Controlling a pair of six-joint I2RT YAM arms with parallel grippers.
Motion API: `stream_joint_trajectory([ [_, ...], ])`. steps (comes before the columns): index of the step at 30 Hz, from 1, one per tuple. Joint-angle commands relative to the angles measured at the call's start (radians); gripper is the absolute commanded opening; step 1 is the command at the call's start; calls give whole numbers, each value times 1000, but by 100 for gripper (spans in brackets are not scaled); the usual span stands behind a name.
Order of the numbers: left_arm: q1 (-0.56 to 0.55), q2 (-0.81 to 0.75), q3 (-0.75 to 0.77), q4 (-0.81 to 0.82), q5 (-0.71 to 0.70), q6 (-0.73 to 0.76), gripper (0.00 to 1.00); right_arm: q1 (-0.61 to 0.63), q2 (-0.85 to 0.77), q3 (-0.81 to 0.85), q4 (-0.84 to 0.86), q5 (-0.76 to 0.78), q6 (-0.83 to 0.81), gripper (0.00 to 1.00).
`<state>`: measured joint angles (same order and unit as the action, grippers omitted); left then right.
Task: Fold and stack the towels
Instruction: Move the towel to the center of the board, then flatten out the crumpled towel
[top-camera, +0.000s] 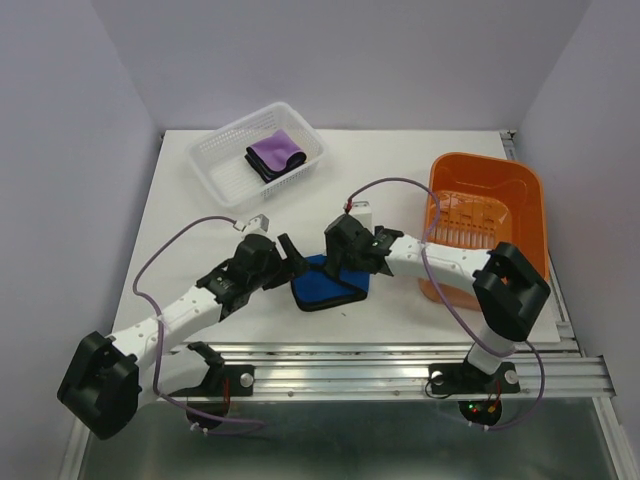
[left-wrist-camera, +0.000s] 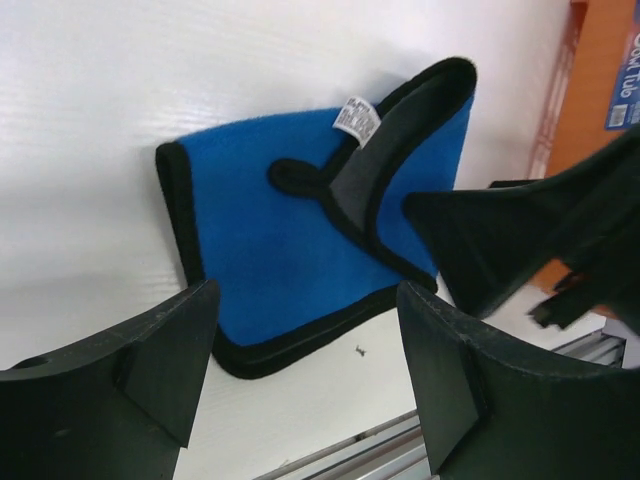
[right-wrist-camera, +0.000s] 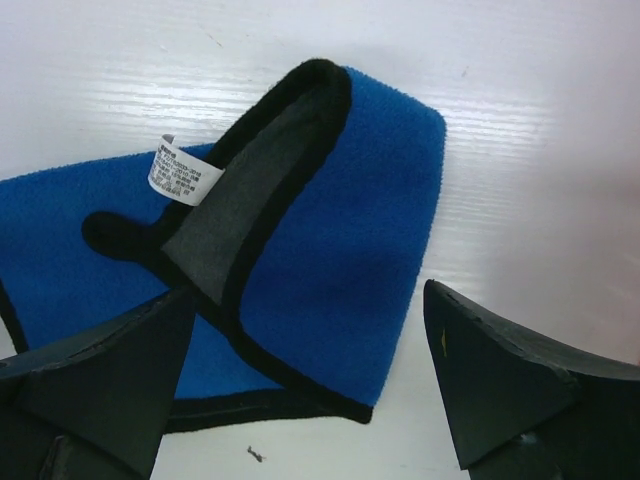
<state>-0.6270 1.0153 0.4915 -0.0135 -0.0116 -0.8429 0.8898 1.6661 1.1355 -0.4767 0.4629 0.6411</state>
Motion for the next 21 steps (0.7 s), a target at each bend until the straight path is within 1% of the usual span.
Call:
stream_joint_trajectory([
  [1,-8,43,64,46,-39,21,82,18,73,16,75,20,60,100],
  [9,-13,48,71,44,-51,36,83,31,173,75,38,36,58,90],
  [11,-11,45,71,44,-51,38,83,32,182,82,17,57,66,84],
  [13,-13,42,73,44,-53,41,83,35,181,83,3,85,84,74],
  [15,-13,49,76,46,-53,44,83,35,175,79,-13,95,98,67],
  [17,-11,61,82,47,-53,48,83,35,164,72,-14,102,103,52],
  [18,-11,69,85,47,-53,48,83,35,164,67,-14,102,106,52],
  [19,-11,81,90,49,-51,50,83,37,156,61,-17,105,109,45],
  [21,-13,97,102,53,-45,56,83,37,141,55,-19,106,112,43],
])
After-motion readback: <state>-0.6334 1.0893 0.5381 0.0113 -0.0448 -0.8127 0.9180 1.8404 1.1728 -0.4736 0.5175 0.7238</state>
